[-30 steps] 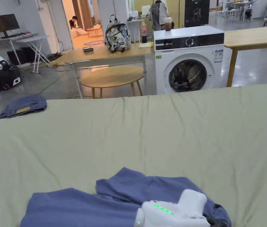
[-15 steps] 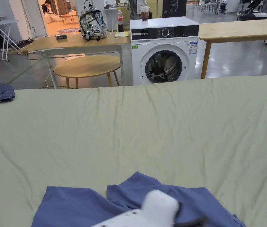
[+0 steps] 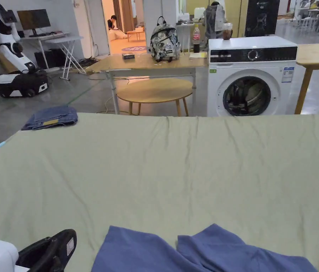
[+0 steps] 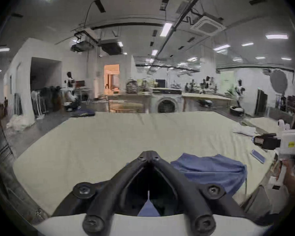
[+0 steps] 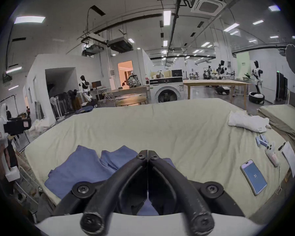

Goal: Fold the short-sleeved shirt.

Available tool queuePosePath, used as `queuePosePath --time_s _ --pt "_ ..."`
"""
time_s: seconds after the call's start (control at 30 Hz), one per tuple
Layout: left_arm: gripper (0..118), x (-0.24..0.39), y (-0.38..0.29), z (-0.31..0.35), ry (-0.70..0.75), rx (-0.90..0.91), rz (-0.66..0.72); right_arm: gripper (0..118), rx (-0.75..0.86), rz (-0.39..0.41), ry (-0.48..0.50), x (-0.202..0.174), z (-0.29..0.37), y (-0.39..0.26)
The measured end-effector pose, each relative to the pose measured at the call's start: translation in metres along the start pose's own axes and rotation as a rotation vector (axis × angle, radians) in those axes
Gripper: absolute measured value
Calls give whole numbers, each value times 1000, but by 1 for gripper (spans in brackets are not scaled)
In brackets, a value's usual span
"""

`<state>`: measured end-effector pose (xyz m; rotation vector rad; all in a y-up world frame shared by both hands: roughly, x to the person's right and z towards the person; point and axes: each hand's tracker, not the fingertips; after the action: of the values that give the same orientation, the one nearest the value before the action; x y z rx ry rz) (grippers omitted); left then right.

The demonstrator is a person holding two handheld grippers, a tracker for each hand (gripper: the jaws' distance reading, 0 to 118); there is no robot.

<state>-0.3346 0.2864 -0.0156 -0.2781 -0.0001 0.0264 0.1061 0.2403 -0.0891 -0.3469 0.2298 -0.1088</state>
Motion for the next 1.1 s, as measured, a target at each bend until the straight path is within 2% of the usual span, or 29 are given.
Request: queuePosePath --time_s 0.17,0.27,0.3,0.33,0.37,0.53,0.6,0.77,0.83,0.87,0.9,0.93,0.97,1.0,1.07,1.1 --pt "0 -5 0 -13 -2 -9 23 0 -11 23 14 -5 -8 0" --pt "2 -13 3 -53 -71 -165 62 0 -16 39 12 -6 -7 -1" --pt "25 -17 3 -70 -106 -221 74 0 -17 39 13 -4 -6 -3" --pt "53 -27 -1 -96 -141 -278 82 0 -17 37 11 -2 -5 -5" --pt "60 -31 -4 -120 -168 -333 92 0 -19 28 8 0 -5 -7" --pt "60 -53 -28 -235 -150 -494 159 0 -45 -42 -21 23 -1 -20" --pt "60 -51 -39 -274 -78 -576 163 0 -54 -64 -34 34 2 -23" --pt "56 -67 -75 -334 -28 -729 207 0 -79 -90 -120 58 13 -31" --pt "49 -61 -79 -334 0 -717 133 0 -94 -111 -154 66 16 -35" --pt "41 -51 -80 -329 6 -710 92 0 -101 -121 -166 70 17 -37" --pt "27 -47 -78 -329 25 -722 72 0 -104 -125 -172 73 19 -40" --pt "1 -45 -76 -329 1 -733 51 0 -112 -132 -181 76 20 -42" --pt "0 -38 -78 -330 -29 -743 81 0 -125 -142 -193 77 20 -44" --pt "0 -32 -79 -330 26 -750 27 0 -135 -151 -198 78 19 -46" --pt "0 -28 -83 -334 23 -759 -19 0 -161 -162 -207 77 19 -49" --pt "0 -29 -82 -334 22 -760 -14 8 -180 -172 -218 74 18 -51"
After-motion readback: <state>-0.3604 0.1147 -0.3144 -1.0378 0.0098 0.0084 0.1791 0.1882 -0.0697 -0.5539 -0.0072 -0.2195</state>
